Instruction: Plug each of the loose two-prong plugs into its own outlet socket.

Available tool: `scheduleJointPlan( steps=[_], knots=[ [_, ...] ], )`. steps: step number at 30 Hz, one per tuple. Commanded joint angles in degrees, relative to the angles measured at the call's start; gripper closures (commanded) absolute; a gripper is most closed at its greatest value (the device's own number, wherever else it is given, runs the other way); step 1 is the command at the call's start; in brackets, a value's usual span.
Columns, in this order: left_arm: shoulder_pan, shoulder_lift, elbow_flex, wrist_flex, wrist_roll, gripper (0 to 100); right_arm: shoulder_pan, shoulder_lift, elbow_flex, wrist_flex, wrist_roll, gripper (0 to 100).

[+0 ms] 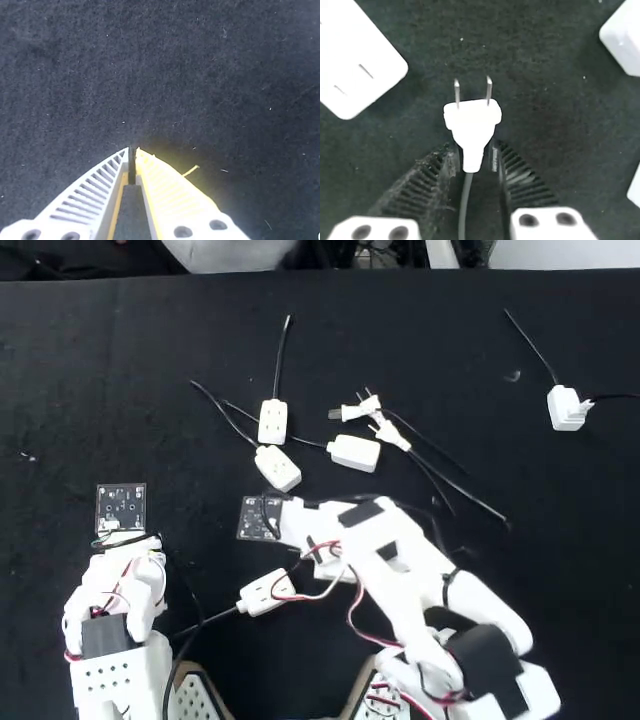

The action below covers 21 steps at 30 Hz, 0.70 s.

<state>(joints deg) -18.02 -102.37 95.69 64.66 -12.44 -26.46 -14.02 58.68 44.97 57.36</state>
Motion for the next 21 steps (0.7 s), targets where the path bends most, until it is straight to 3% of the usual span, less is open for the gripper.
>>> scheduleJointPlan(
  steps=[1, 9, 11, 16, 21],
  knots=[
    [0.6, -0.5, 0.1, -1.0, -0.5, 97, 1.8, 1.1, -3.0, 1.6, 0.5, 99.2],
    [0.6, -0.5, 0.1, -1.1, -0.5, 97, 1.6, -14.5, -2.9, 13.5, 0.2, 98.8],
    [0.6, -0.5, 0.0, -1.1, -0.5, 97, 1.6, -20.5, -2.9, 14.8, -3.7, 98.8],
    [0.4, -0.5, -0.6, -3.2, -0.5, 97, 1.8, -31.4, -2.8, 13.9, -12.0, 98.8],
    [0.5, -0.5, -8.7, -4.7, -0.4, 97, 1.4, -36.0, -0.7, 5.5, -20.5, 98.8]
  ],
)
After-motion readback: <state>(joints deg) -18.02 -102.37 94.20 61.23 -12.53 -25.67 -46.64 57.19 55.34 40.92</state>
